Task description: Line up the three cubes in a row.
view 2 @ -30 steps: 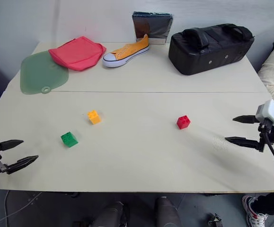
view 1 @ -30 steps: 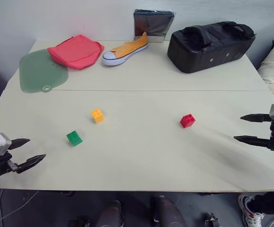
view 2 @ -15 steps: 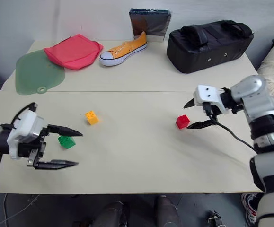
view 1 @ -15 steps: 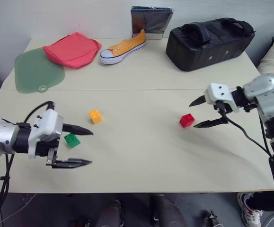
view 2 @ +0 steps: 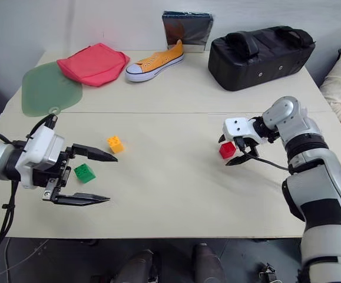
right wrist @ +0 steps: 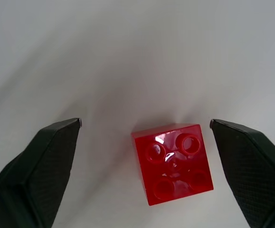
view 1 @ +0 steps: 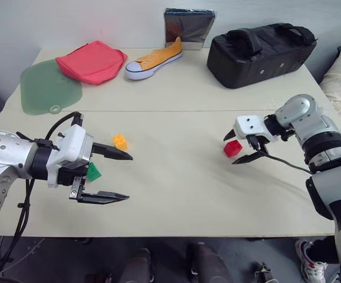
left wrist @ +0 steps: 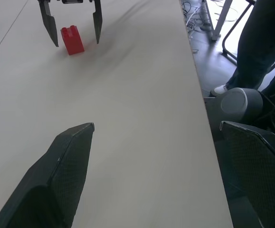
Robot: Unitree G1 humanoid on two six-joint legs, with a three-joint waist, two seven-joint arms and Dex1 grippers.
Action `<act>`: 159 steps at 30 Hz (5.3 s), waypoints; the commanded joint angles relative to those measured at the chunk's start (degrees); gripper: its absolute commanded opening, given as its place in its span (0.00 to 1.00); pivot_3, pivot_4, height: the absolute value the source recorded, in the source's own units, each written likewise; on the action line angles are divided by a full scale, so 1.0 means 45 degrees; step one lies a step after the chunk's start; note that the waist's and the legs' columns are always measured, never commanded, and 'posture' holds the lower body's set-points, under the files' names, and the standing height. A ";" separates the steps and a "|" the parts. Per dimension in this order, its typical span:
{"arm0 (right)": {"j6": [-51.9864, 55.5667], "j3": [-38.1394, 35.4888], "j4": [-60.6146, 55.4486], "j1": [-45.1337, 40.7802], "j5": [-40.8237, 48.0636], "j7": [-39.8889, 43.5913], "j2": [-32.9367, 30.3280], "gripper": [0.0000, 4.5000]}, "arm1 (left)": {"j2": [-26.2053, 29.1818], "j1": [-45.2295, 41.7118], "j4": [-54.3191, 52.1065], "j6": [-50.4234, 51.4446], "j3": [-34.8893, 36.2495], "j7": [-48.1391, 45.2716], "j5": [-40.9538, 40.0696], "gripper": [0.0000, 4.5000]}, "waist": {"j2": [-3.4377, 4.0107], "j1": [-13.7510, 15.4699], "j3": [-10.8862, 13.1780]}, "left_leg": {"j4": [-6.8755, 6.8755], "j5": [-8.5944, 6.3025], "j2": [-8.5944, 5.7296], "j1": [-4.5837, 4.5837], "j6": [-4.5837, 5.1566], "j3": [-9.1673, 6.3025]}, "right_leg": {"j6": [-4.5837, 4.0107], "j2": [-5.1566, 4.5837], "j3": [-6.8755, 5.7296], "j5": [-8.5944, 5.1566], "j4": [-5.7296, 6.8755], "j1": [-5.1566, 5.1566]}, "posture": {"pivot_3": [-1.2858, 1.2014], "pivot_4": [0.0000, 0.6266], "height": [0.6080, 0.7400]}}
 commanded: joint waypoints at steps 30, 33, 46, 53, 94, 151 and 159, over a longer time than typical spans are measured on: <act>1.0511 -0.4861 -1.9745 1.2038 0.4686 -0.2246 -0.5613 0.33 | -0.2358 -0.2761 0.0561 -0.1019 -0.2774 -0.0907 0.0519 1.00 | 0.0009 0.0371 0.0006 | 0.0151 -0.0052 -0.0003 0.0012 0.0048 -0.0022 | 0.0027 0.0004 0.0009 0.0014 -0.0019 0.0080 | 0.52 0.24 1.00; 1.0853 -0.4972 -1.9939 1.2428 0.4774 -0.2282 -0.5724 0.33 | -0.2457 -0.2862 0.0666 -0.1030 -0.2818 -0.0957 0.0585 1.00 | 0.0009 0.0393 0.0006 | 0.0148 -0.0052 0.0002 0.0017 0.0048 -0.0010 | 0.0027 0.0009 0.0022 0.0014 -0.0012 0.0069 | 0.52 0.24 1.00; 1.0355 -0.4448 -1.9773 1.2892 0.3647 -0.3067 -0.5491 0.33 | -0.2594 -0.2873 0.0811 -0.1476 -0.2944 -0.1096 0.1138 1.00 | 0.0007 0.0411 0.0005 | 0.0151 -0.0054 -0.0001 0.0016 0.0058 -0.0008 | 0.0027 0.0005 0.0025 0.0014 -0.0018 0.0072 | 0.52 0.24 1.00; 1.0625 -0.4647 -2.0073 1.2981 0.4010 -0.2888 -0.5527 0.64 | -0.2750 -0.3007 0.0985 -0.1563 -0.3130 -0.1015 0.1330 1.00 | 0.0006 0.0421 0.0004 | 0.0151 -0.0054 -0.0001 0.0016 0.0059 -0.0005 | 0.0027 0.0005 0.0028 0.0014 -0.0016 0.0071 | 0.52 0.24 1.00; 1.2955 -0.8076 -1.8282 0.8721 1.0072 -0.1177 -0.4570 1.00 | -0.0377 0.5007 0.5093 -0.3289 0.4003 0.0633 0.3411 1.00 | 0.0001 0.0315 0.0000 | -0.0044 -0.0079 -0.0005 0.0029 0.0075 -0.0008 | 0.0009 -0.0064 0.0007 0.0022 -0.0138 0.0042 | 0.52 0.24 1.00; 1.1629 -1.0945 -2.2992 1.7066 0.9453 -0.2211 -0.5031 1.00 | -0.6504 -0.3831 0.2049 0.0019 -0.8039 0.1485 0.7013 0.34 | -0.0030 0.0464 -0.0015 | 0.0156 -0.0070 -0.0004 0.0000 0.0118 0.0054 | 0.0070 0.0009 0.0070 0.0053 0.0007 0.0056 | 0.52 0.24 1.00; 1.1653 -1.1370 -2.3295 1.7743 0.9482 -0.2146 -0.5115 1.00 | -0.6198 -0.2992 0.1055 0.0134 -0.9055 0.2032 0.7915 0.34 | -0.0031 0.0488 -0.0015 | 0.0157 -0.0068 -0.0004 0.0027 0.0115 0.0053 | 0.0070 0.0004 0.0074 0.0053 -0.0004 0.0079 | 0.52 0.24 1.00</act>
